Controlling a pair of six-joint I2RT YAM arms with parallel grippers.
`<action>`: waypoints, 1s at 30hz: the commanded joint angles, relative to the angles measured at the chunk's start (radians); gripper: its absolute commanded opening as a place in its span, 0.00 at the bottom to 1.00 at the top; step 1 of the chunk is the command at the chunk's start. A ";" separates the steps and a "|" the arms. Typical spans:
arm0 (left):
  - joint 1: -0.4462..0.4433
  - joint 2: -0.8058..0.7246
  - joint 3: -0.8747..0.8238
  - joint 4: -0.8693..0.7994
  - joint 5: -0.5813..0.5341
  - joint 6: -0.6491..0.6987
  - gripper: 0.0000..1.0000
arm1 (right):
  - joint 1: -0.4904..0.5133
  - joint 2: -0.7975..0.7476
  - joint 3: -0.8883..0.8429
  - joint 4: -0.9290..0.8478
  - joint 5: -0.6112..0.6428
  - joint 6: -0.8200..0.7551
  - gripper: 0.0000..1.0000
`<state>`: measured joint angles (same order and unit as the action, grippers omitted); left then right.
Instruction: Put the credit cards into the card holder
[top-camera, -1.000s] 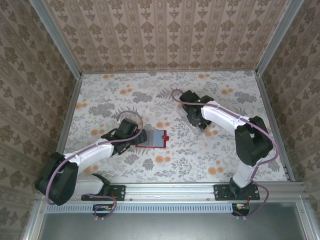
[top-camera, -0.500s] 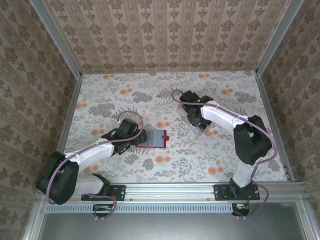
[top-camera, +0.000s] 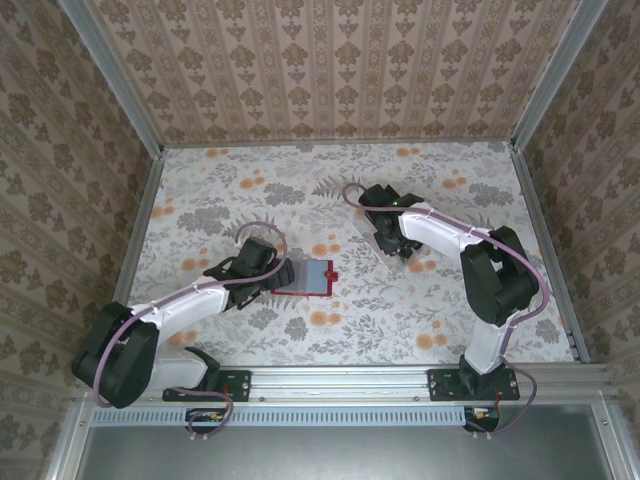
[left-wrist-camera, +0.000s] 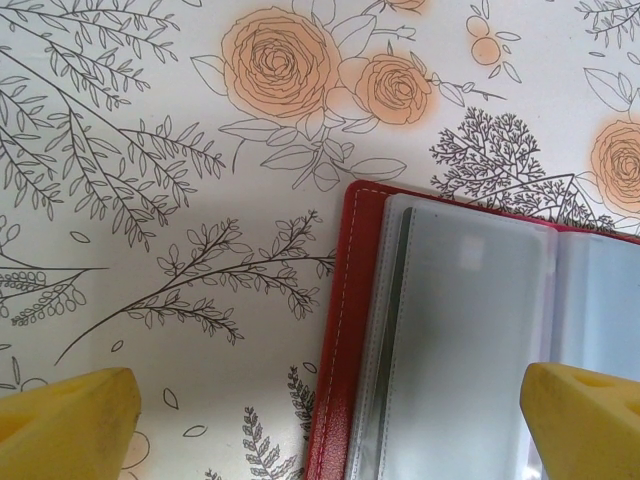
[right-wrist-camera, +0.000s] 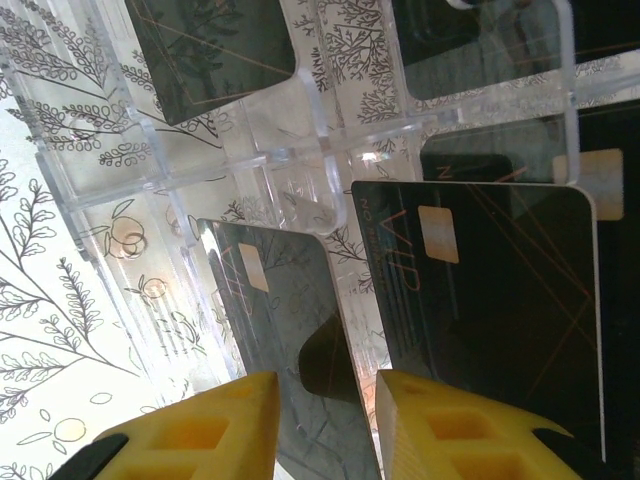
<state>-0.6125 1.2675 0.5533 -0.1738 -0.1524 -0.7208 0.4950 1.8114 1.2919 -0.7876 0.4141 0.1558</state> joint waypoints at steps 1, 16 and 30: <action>0.007 0.015 0.008 0.010 0.007 0.005 1.00 | -0.004 -0.038 0.001 -0.004 -0.022 -0.002 0.33; 0.007 0.024 0.008 0.016 0.011 0.002 1.00 | -0.004 -0.062 0.010 -0.009 -0.042 0.001 0.25; 0.003 0.023 0.008 0.015 0.011 0.003 1.00 | -0.004 -0.060 0.012 -0.013 -0.072 -0.007 0.14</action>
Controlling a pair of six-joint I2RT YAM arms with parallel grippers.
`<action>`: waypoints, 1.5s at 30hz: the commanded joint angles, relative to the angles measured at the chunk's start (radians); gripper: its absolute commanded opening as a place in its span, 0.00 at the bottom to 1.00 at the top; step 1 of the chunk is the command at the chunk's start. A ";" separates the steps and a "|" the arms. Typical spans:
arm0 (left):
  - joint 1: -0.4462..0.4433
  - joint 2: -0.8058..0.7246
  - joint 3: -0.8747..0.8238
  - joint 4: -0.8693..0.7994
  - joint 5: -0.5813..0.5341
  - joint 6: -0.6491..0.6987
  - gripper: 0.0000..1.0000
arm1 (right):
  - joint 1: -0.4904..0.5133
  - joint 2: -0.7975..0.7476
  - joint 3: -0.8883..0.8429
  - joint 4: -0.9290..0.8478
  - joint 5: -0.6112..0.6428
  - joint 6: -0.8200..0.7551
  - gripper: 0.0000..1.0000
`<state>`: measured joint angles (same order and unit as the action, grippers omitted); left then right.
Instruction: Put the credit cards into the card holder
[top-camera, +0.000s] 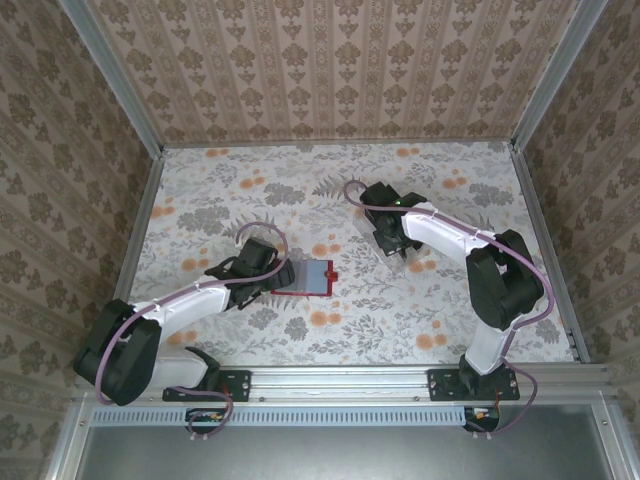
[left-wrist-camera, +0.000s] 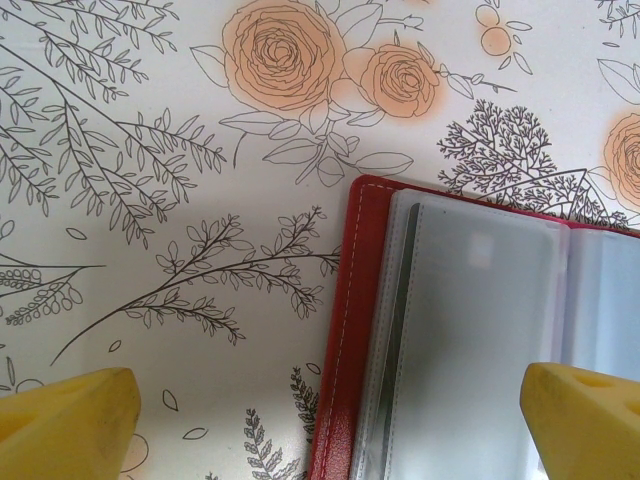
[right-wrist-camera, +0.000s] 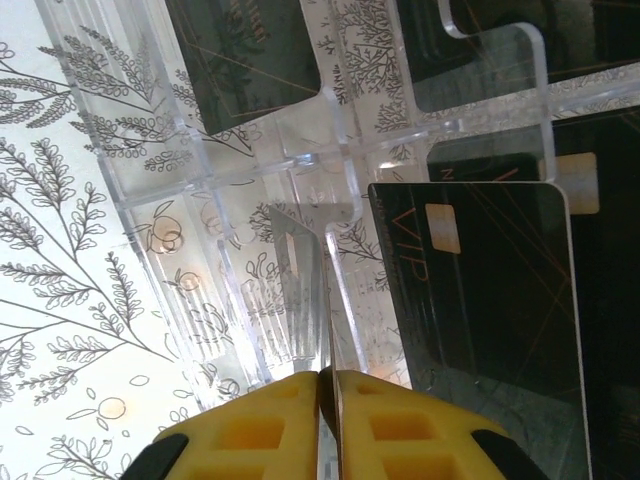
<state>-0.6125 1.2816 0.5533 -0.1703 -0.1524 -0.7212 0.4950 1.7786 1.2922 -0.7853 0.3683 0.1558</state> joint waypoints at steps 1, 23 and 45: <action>0.003 0.010 0.008 0.012 0.011 0.003 1.00 | -0.004 -0.028 0.013 -0.018 -0.035 -0.010 0.14; 0.010 -0.023 0.019 -0.054 -0.014 0.029 1.00 | 0.036 -0.213 0.073 -0.007 -0.237 0.060 0.00; 0.062 -0.097 0.033 -0.185 -0.127 -0.006 1.00 | 0.411 0.040 -0.048 0.570 -0.212 0.770 0.00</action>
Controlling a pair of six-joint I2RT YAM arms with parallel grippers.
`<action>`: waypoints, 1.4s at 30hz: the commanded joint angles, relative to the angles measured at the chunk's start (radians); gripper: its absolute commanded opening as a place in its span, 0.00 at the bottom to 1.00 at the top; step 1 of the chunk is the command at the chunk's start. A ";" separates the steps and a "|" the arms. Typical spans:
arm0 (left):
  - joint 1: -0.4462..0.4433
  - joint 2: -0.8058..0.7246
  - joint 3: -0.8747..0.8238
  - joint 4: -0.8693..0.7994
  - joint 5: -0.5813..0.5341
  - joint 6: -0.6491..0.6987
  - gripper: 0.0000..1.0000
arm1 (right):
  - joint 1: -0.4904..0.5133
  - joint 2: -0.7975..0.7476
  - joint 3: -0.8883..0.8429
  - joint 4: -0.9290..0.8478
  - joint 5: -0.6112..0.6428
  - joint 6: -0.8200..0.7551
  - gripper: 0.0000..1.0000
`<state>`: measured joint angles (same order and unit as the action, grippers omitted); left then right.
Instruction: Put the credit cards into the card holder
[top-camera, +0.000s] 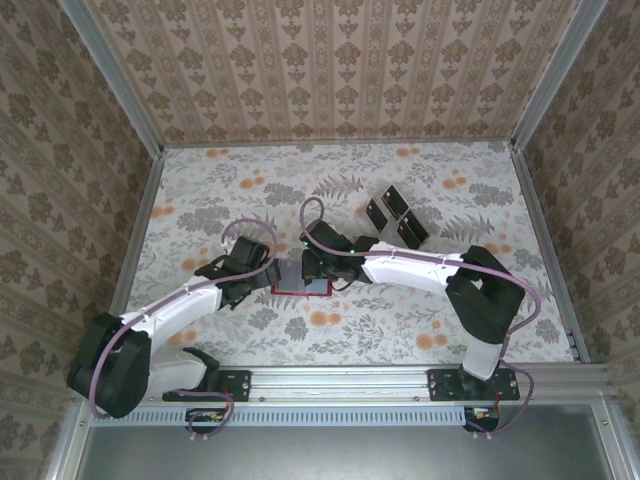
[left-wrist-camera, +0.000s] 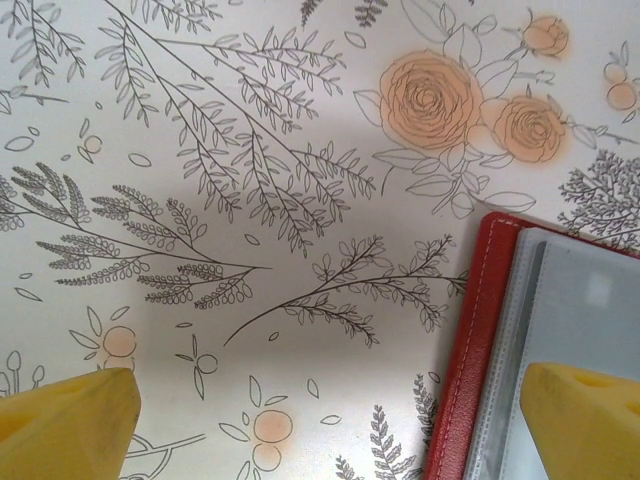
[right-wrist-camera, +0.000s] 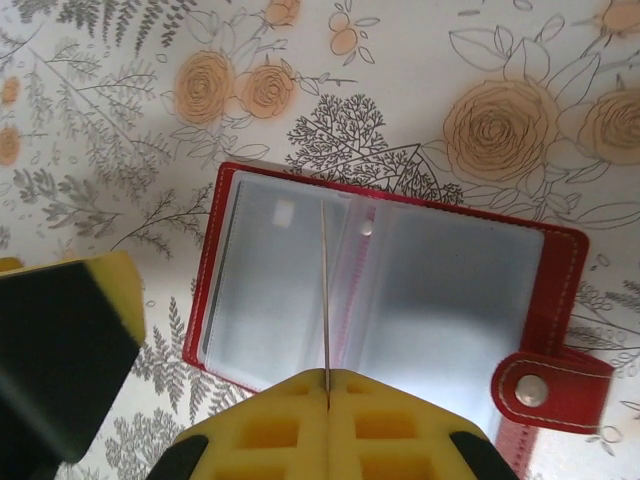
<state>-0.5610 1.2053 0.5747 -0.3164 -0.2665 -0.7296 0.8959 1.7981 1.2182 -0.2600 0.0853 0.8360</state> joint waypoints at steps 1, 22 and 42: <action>0.010 -0.023 0.013 -0.037 -0.012 0.005 1.00 | 0.014 0.029 0.026 0.045 0.081 0.100 0.00; 0.006 -0.023 0.017 -0.017 0.050 0.043 1.00 | 0.008 0.008 -0.092 -0.004 0.148 0.102 0.00; -0.114 0.157 0.099 0.140 0.126 0.115 1.00 | -0.042 -0.011 -0.150 0.043 0.053 0.069 0.00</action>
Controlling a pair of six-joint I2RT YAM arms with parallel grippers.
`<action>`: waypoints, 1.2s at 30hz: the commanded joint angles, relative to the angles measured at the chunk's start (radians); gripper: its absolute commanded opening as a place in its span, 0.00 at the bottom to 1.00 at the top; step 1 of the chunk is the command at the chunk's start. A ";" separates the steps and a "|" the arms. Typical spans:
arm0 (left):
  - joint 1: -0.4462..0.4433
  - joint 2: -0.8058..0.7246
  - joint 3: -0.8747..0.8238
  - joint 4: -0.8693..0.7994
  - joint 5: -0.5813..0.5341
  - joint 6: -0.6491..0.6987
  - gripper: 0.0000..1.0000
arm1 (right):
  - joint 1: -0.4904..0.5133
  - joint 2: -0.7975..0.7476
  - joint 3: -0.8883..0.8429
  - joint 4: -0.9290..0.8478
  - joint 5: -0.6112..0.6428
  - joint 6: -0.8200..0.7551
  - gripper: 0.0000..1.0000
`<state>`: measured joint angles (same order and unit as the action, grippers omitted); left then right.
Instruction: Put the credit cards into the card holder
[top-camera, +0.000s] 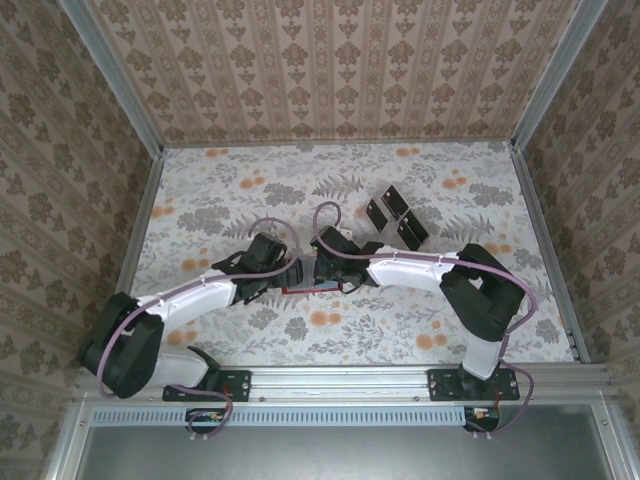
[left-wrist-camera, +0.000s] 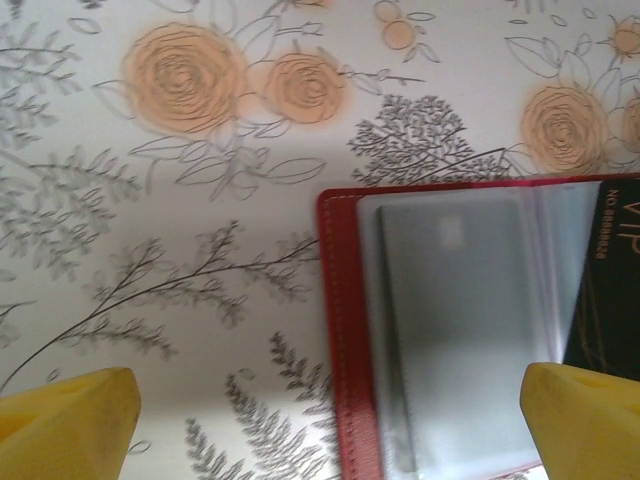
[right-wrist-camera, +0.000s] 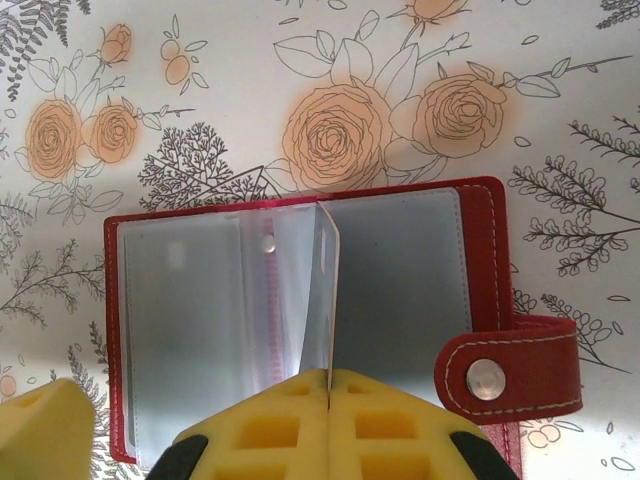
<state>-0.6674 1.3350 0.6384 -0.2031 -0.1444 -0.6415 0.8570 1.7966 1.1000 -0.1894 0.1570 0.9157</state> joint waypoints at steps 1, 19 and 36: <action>-0.008 0.042 0.040 0.025 0.000 0.027 1.00 | -0.003 -0.011 -0.034 -0.025 -0.019 -0.007 0.00; 0.007 0.122 -0.010 -0.062 -0.063 -0.007 1.00 | -0.004 -0.029 -0.093 0.045 -0.039 0.043 0.00; 0.040 0.081 -0.047 -0.123 -0.085 -0.055 1.00 | -0.031 -0.044 -0.114 0.092 -0.084 0.032 0.00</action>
<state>-0.6388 1.4223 0.6209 -0.2356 -0.1890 -0.6777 0.8402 1.7725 1.0142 -0.0696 0.0978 0.9539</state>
